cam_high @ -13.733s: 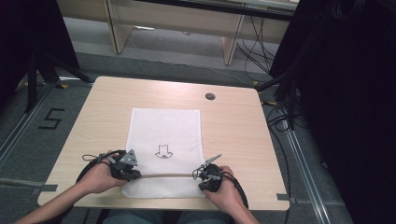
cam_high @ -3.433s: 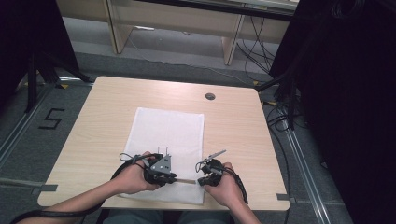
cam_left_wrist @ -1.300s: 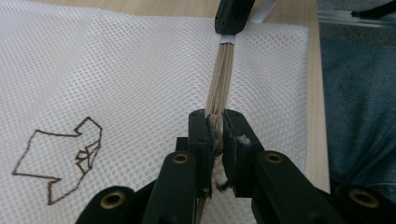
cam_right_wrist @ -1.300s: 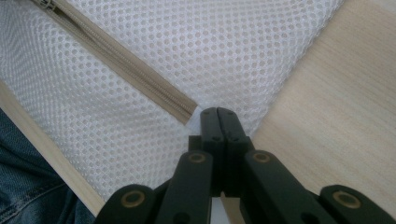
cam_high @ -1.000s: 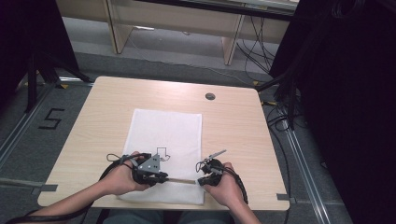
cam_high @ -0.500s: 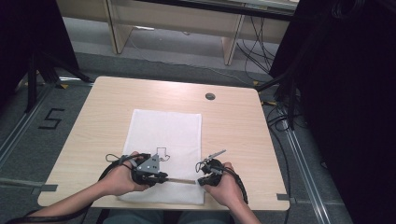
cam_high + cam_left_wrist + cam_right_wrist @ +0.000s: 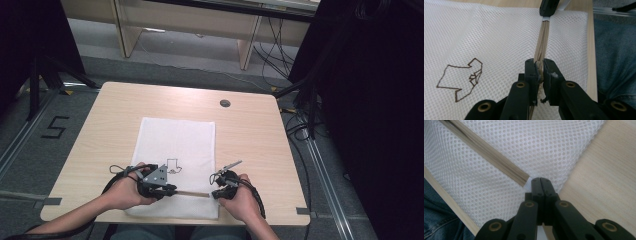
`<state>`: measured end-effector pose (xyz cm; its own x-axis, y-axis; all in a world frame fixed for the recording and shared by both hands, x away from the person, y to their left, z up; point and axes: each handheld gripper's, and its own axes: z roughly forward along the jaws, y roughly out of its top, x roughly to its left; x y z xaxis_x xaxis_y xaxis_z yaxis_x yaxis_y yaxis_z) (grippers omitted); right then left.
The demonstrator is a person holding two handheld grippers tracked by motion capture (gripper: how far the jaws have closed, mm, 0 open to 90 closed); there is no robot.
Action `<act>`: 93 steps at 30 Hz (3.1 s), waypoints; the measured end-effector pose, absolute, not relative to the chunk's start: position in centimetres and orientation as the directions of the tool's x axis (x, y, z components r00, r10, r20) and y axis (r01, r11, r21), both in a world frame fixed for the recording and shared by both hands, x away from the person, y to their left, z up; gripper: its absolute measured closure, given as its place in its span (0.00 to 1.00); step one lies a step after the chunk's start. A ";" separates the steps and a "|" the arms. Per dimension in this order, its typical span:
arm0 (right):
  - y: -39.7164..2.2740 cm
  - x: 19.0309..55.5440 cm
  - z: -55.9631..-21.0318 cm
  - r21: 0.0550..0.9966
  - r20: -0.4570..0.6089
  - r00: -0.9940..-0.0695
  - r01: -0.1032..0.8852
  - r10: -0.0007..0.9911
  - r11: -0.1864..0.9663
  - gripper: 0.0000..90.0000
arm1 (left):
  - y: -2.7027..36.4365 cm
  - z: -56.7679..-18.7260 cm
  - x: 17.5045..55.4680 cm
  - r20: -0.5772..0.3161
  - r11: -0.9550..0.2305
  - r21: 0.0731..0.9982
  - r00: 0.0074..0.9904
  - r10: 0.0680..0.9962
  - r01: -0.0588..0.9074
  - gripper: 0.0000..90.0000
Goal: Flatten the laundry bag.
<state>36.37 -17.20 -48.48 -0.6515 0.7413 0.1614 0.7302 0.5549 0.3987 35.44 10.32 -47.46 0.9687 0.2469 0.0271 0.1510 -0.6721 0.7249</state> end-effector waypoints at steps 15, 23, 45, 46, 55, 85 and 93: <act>-17.2 36.4 -48.5 0.399 0.159 -0.652 0.730 0.742 0.556 1.00 | 11.1 -47.4 35.3 0.033 -0.672 0.725 0.967 0.253 0.151 0.91; -17.1 36.3 -48.4 0.396 0.162 -0.641 0.738 0.750 0.546 1.00 | 11.3 -47.3 35.3 0.023 -0.660 0.733 0.964 0.265 0.164 0.91; -17.1 36.2 -48.4 0.394 0.156 -0.639 0.740 0.753 0.545 1.00 | 12.0 -47.4 35.3 0.003 -0.654 0.735 0.963 0.269 0.180 0.91; -17.1 36.2 -48.4 0.395 0.156 -0.638 0.740 0.754 0.545 1.00 | 12.1 -47.4 35.3 0.004 -0.648 0.739 0.960 0.279 0.185 0.91; -17.1 36.2 -48.4 0.395 0.156 -0.638 0.740 0.754 0.544 1.00 | 12.4 -47.3 35.3 0.015 -0.653 0.735 0.959 0.284 0.182 0.91; -17.1 36.2 -48.4 0.393 0.157 -0.634 0.744 0.758 0.540 1.00 | 14.0 -47.4 35.1 0.017 -0.656 0.728 0.951 0.310 0.201 0.91; -17.1 36.2 -48.4 0.393 0.158 -0.634 0.743 0.757 0.541 1.00 | 14.1 -47.4 35.1 0.013 -0.653 0.729 0.949 0.315 0.207 0.91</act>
